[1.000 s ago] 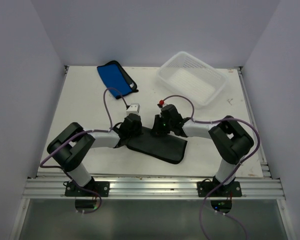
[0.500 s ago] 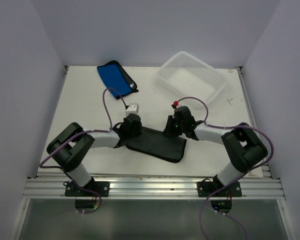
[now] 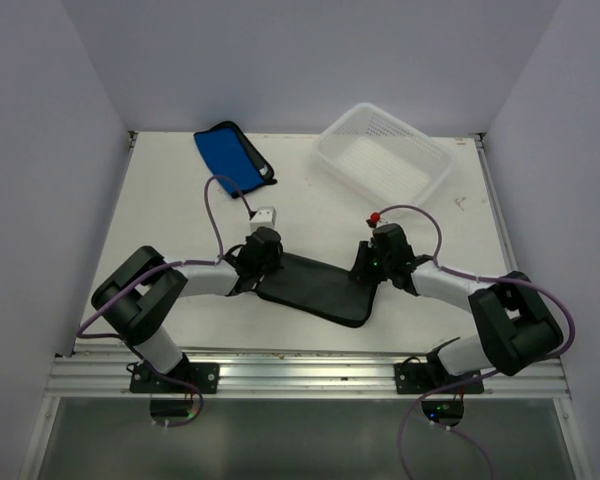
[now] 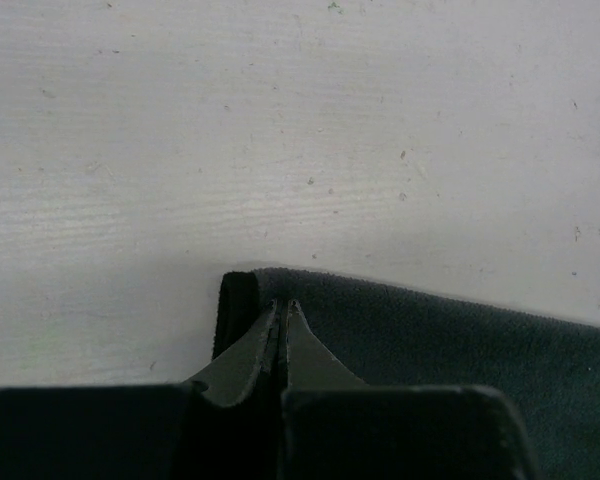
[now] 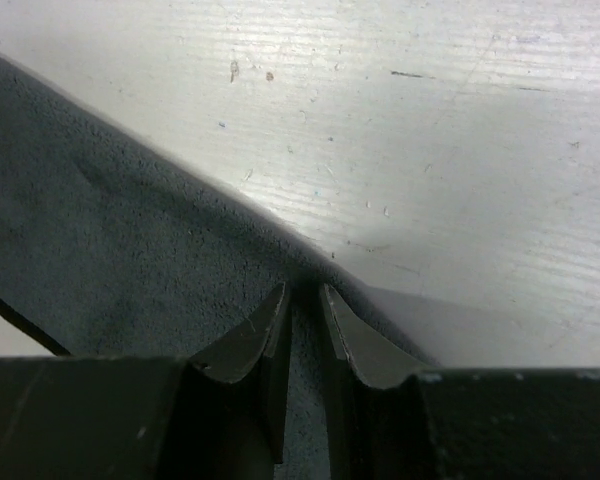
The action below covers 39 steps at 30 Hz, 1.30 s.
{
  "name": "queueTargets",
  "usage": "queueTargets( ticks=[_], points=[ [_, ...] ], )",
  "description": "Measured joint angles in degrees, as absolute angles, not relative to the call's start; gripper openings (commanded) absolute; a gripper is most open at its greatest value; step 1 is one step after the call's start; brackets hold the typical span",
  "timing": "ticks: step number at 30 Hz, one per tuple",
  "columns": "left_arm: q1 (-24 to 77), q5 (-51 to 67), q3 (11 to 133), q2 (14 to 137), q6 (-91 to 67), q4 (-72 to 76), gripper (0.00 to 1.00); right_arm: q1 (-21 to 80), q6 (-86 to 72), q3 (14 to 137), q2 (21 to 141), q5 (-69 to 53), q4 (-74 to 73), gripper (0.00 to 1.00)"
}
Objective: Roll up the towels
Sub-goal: Fold the towel
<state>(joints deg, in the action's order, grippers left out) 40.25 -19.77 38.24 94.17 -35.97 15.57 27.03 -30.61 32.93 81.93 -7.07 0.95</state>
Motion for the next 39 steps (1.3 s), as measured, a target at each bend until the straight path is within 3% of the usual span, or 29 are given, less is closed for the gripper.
queueTargets(
  ticks=[15, 35, 39],
  points=[
    [40.16, -20.49, 38.24, 94.17, -36.45, 14.55, 0.00, 26.28, -29.32, 31.14, 74.85, -4.84, -5.72, 0.36],
    [39.42, -19.88, 37.58, 92.95, -37.93, 13.58, 0.00, 26.17, -29.28, 31.64, 73.49, -2.52, -12.08, 0.38],
    [39.40, -19.75, 36.73, 91.11, -37.95, 12.36, 0.00, 26.17, -29.08, 34.57, 73.10, -2.72, -14.37, 0.46]
  ],
)
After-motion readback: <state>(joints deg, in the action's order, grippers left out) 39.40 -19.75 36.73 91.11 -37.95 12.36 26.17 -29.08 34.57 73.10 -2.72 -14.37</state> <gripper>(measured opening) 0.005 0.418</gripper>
